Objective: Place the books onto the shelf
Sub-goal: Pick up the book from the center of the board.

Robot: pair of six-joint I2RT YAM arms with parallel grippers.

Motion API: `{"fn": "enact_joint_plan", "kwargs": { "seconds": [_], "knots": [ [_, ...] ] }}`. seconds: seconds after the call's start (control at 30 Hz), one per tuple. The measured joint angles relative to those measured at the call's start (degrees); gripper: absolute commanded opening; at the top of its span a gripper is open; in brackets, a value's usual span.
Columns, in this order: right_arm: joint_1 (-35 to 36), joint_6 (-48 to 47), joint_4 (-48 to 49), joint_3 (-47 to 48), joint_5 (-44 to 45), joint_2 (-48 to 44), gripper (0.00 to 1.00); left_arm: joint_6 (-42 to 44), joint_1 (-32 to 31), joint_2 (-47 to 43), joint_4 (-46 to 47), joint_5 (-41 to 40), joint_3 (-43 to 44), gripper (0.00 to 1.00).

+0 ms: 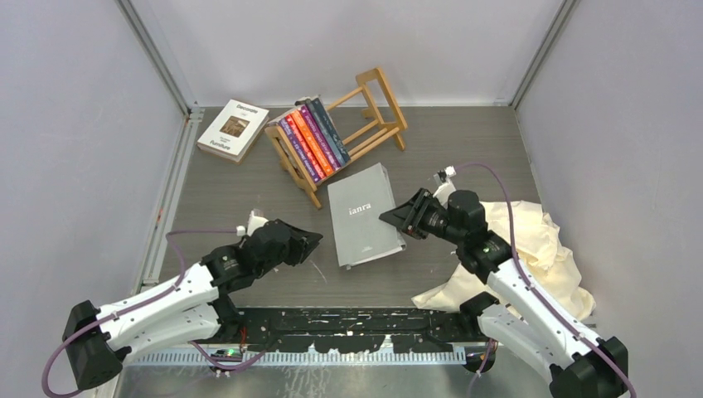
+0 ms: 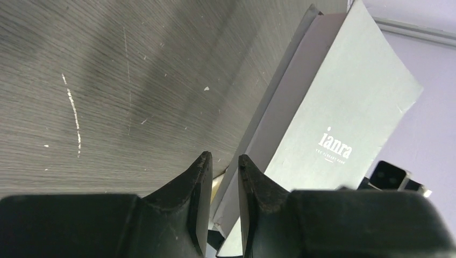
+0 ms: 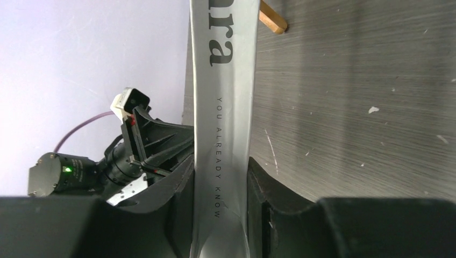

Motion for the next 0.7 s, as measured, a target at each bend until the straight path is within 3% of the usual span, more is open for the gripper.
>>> {"fn": "enact_joint_plan", "kwargs": {
  "seconds": [0.3,0.7],
  "knots": [
    [-0.76,-15.26,-16.0,16.55,4.44,4.87,0.25,5.27,0.0,-0.13,-4.9,-3.32,5.51,0.26],
    [-7.63,-27.26,-19.26,34.51,5.55,20.02,0.25,17.53,1.38,-0.35,-11.28,-11.82,15.52,0.27]
  ]
}}
